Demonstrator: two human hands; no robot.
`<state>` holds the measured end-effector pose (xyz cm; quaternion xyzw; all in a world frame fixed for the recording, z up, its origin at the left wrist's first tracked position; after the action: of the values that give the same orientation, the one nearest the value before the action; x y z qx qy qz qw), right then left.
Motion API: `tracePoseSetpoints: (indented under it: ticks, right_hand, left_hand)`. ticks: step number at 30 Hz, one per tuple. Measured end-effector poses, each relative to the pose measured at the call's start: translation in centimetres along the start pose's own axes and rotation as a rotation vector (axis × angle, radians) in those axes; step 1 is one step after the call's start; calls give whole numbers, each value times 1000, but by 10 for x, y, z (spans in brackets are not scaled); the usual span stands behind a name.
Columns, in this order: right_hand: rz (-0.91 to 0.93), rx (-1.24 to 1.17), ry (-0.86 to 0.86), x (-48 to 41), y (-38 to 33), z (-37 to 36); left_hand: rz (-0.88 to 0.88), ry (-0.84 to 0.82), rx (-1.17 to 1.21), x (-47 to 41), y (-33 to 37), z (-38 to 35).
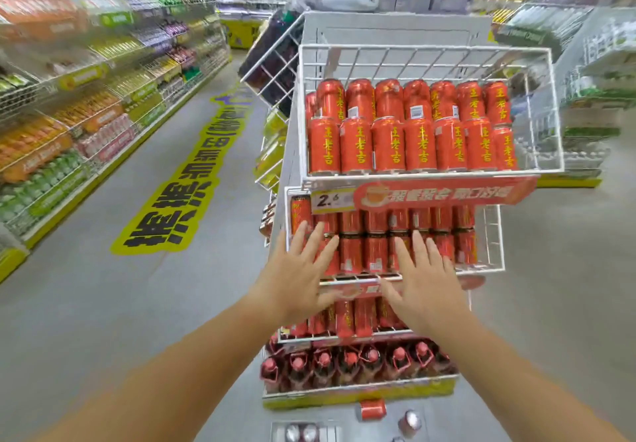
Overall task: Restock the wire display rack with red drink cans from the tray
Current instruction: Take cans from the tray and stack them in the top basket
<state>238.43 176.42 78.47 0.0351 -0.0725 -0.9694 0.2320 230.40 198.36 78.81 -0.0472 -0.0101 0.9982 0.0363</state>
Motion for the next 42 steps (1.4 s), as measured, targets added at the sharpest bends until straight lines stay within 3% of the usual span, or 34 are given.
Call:
tracePoseSetpoints:
  ticks: [7, 18, 29, 34, 38, 40, 42]
  right_hand:
    - [86, 42, -151, 28, -49, -119]
    - [336, 66, -610, 106, -128, -446]
    - [372, -51, -765, 130, -189, -722]
    - [346, -71, -788, 99, -202, -801]
    - [295, -139, -812, 80, -215, -848]
    - [224, -264, -806, 75, -225, -871]
    - [89, -541, -767, 70, -236, -891]
  left_hand:
    - [10, -79, 113, 46, 0, -136]
    - [184, -406, 267, 181, 34, -469]
    - [327, -705, 307, 229, 34, -736]
    - [412, -675, 412, 205, 16, -824]
    - [576, -606, 635, 186, 5, -880]
    - [757, -570, 767, 180, 2, -904]
    - [881, -445, 911, 176, -2, -921]
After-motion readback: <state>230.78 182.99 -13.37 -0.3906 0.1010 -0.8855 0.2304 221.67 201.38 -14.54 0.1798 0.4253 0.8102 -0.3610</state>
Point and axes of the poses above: each hand's wrist, its own x-axis away from the middle knuckle, its own z-axis out of the back of the hand, y = z × x, the point moved 1 cm from there along -x, towards the middle knuckle, and after that the axes turned 9 degrees about x, right-handed, at the moved point
